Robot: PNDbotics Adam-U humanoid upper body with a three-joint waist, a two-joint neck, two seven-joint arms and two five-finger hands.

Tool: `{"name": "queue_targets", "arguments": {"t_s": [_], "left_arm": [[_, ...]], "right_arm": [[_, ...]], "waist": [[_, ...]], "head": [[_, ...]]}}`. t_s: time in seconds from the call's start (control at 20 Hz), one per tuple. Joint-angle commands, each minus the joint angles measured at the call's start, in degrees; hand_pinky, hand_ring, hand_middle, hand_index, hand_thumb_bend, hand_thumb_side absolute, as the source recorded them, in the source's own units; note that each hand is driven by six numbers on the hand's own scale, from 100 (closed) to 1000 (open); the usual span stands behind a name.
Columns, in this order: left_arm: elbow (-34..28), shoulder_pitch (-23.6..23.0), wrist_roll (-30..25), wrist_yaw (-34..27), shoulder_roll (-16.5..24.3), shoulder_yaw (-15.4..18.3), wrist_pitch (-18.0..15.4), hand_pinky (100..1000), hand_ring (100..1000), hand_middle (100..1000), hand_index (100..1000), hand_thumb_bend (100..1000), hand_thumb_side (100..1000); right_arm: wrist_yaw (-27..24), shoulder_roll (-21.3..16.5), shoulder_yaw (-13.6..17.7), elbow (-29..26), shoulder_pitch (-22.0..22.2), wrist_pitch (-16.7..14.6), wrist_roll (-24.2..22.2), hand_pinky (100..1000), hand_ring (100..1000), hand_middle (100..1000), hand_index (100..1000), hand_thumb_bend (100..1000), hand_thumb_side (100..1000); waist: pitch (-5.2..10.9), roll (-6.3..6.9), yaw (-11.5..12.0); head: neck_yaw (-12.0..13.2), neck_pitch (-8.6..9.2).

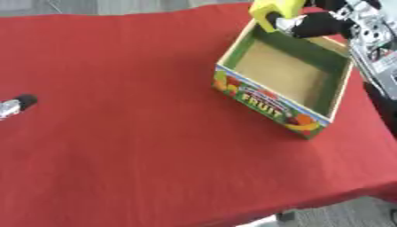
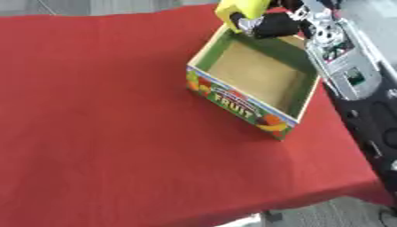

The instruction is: Pick up the objects with one hand, pass them to the other hand, and then place them into the box on the other side of the table.

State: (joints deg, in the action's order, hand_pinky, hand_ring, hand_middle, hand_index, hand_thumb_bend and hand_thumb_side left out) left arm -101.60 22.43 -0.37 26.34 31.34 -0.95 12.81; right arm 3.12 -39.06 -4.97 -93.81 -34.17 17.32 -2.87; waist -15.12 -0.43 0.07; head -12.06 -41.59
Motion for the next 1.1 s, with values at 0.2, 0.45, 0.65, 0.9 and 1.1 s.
{"name": "queue_targets", "arguments": {"t_s": [0.2,0.45,0.65,0.9,1.1], "left_arm": [[-1.1,-0.6,3.7,-3.7,3.0,3.2,0.0,753,673,607,785,765,392],[-1.1,-1.0,5.0,-4.2,3.4,4.0,0.2,753,673,607,784,762,392],[-1.1,-1.2,6.0,-4.4,3.6,4.6,0.3,753,673,607,784,762,392],[-1.1,-1.6,6.9,-4.4,3.8,5.4,0.7,753,674,607,784,765,392],[-1.1,-2.0,7.4,-4.4,4.0,5.8,0.8,753,675,608,785,769,392]], "right_arm": [[1.7,-2.7,1.1,5.4,-0.3,-1.6,-1.0,771,719,530,564,384,138],[3.2,-2.9,1.3,7.5,0.0,-3.0,-1.7,776,732,545,583,418,135],[5.3,-3.1,1.4,9.3,0.3,-3.7,-2.9,796,774,620,686,533,160],[9.3,-3.2,1.8,11.0,0.7,-4.8,-4.8,842,860,763,820,593,220],[13.0,-3.2,2.3,11.5,1.0,-4.9,-5.8,868,899,804,860,643,223]], "waist": [[1.05,0.06,0.4],[1.01,-0.02,0.4],[1.06,-0.02,0.5],[1.04,0.04,0.5],[1.01,0.1,0.6]], "head": [[-0.6,1.34],[-0.8,1.45],[-0.7,1.55],[-0.7,1.52],[-0.7,1.41]]}}
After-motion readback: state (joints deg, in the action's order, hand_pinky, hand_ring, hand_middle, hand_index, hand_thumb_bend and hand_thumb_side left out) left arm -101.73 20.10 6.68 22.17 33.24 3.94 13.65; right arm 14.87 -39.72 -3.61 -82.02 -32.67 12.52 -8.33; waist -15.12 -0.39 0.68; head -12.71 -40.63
